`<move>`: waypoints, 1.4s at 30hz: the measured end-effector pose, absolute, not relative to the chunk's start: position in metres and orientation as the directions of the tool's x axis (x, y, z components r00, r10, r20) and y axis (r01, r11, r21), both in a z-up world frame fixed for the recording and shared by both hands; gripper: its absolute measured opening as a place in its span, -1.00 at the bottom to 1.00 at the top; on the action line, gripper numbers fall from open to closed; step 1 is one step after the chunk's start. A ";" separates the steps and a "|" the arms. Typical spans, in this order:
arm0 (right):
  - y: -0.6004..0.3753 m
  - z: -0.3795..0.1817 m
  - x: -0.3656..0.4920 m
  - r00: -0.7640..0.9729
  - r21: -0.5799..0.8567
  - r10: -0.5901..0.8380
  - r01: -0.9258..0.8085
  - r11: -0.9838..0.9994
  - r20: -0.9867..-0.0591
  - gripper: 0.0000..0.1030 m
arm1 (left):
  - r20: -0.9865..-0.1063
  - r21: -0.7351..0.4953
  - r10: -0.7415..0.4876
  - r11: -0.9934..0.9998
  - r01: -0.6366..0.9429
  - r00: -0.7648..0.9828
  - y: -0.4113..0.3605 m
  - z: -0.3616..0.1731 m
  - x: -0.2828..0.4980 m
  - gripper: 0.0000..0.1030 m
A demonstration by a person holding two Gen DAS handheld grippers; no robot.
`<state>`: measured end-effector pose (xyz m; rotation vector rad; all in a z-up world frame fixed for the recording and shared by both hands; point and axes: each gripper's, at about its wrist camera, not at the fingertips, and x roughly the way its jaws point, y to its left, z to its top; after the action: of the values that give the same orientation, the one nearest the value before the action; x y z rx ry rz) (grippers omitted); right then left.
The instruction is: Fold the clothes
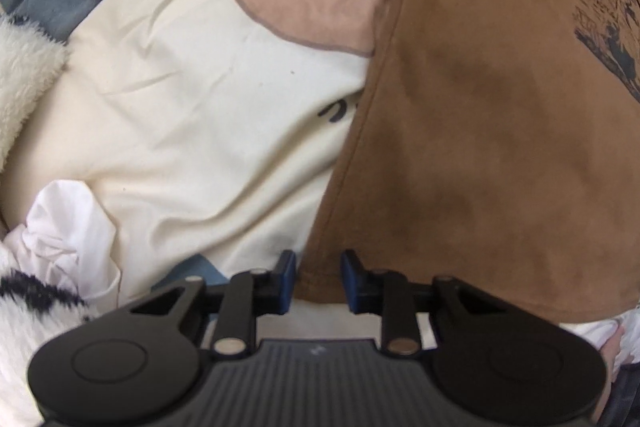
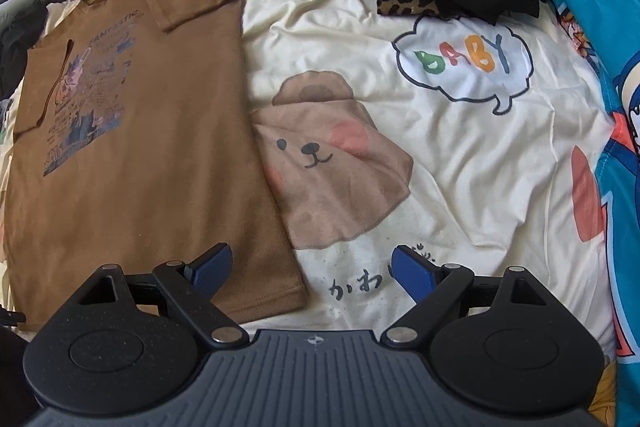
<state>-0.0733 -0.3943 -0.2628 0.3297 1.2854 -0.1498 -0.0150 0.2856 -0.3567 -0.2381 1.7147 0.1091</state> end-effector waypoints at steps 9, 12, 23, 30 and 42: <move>-0.381 -0.273 -0.059 0.260 0.198 0.138 0.222 0.955 -0.956 0.51 | -0.990 -0.051 -0.076 0.976 -0.210 -0.116 0.283 -0.349 -0.024 -0.82; -0.377 -0.285 -0.058 0.220 0.189 0.143 0.204 0.961 -0.965 0.51 | -0.992 -0.043 -0.065 0.981 -0.190 -0.111 0.283 -0.343 -0.024 -0.83; -0.386 -0.329 -0.061 0.135 0.177 0.149 0.222 0.959 -0.980 -0.07 | -0.994 -0.045 -0.063 0.981 -0.190 -0.089 0.287 -0.328 -0.031 -0.83; -0.392 -0.359 -0.065 0.096 0.201 0.181 0.286 0.937 -0.979 -0.36 | -0.996 -0.019 -0.033 0.987 -0.160 -0.082 0.287 -0.320 -0.027 -0.83; -0.396 -0.369 -0.070 0.081 0.274 0.262 0.340 0.900 -0.962 -0.43 | -0.996 -0.020 -0.033 0.990 -0.140 -0.085 0.287 -0.322 -0.026 -0.83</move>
<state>-0.0697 -0.3960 -0.3690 0.4950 1.5081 -0.0615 -0.0258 0.2868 -0.3215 -0.1321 1.6553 0.0899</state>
